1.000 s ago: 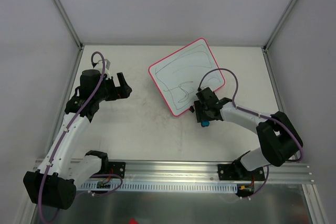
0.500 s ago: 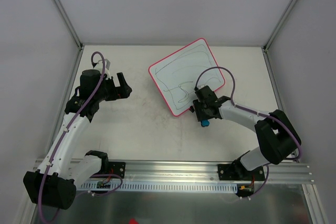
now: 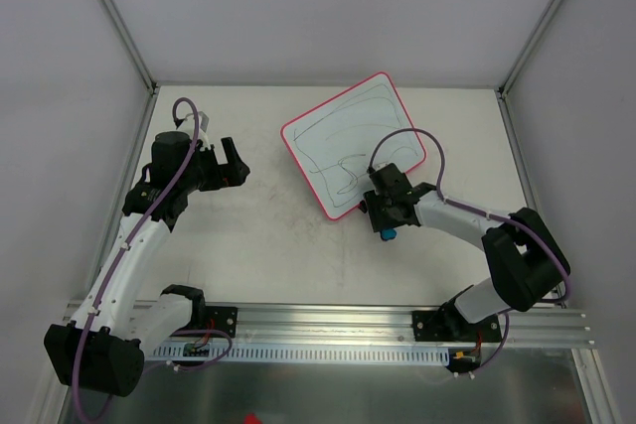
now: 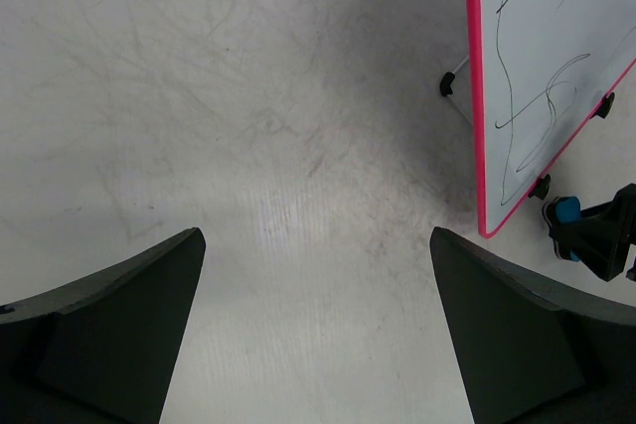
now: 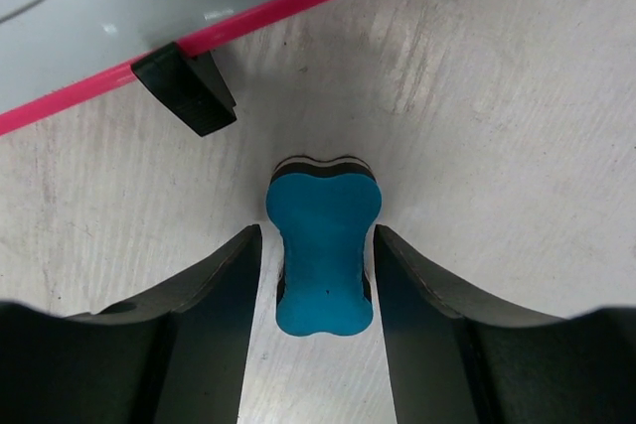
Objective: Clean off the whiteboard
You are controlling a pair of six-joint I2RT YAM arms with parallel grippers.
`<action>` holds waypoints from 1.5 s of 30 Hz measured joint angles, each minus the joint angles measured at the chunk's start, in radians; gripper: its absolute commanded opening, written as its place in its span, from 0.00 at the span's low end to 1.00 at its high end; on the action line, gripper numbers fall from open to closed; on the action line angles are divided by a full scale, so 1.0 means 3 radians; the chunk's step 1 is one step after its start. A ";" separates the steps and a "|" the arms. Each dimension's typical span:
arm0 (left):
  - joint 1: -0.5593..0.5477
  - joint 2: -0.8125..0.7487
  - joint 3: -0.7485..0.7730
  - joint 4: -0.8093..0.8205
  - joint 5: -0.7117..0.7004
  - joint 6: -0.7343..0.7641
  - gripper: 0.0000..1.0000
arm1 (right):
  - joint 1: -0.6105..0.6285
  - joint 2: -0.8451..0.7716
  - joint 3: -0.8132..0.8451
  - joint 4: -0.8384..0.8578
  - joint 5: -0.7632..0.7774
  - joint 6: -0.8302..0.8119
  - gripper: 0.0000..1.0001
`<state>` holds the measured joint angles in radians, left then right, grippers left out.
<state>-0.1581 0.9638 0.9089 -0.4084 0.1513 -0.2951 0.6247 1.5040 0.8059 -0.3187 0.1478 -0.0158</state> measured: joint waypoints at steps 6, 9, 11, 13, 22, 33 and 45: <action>0.0000 0.0000 0.0000 0.0000 0.0001 -0.0001 0.99 | 0.0000 -0.0028 -0.0038 -0.0006 -0.0010 0.0000 0.46; 0.0000 0.0000 0.0000 0.0000 0.0001 -0.0001 0.99 | 0.0000 -0.0055 -0.0055 -0.0010 -0.0013 0.0000 0.43; 0.0000 0.0000 0.0000 0.0000 0.0001 -0.0001 0.99 | 0.0000 -0.0057 -0.0056 -0.0009 -0.0015 0.0000 0.41; 0.0000 0.0000 0.0000 0.0000 0.0001 -0.0001 0.99 | -0.0001 -0.0057 -0.0057 -0.0009 -0.0020 0.0001 0.40; 0.0000 0.0000 0.0000 0.0000 0.0001 -0.0001 0.99 | -0.0001 -0.0058 -0.0070 -0.0005 -0.0020 0.0013 0.26; 0.0000 0.0057 0.0041 -0.0001 0.0013 -0.0011 0.99 | -0.0005 -0.0131 -0.0132 0.0032 -0.0022 0.0078 0.00; 0.0036 0.0557 0.0470 0.0055 0.0509 -0.0053 0.85 | -0.0080 -0.0615 0.0443 -0.0390 0.0154 0.0183 0.00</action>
<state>-0.1474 1.1309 1.0500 -0.3920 0.3038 -0.3111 0.6006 1.3193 0.9386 -0.4358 0.1940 0.0391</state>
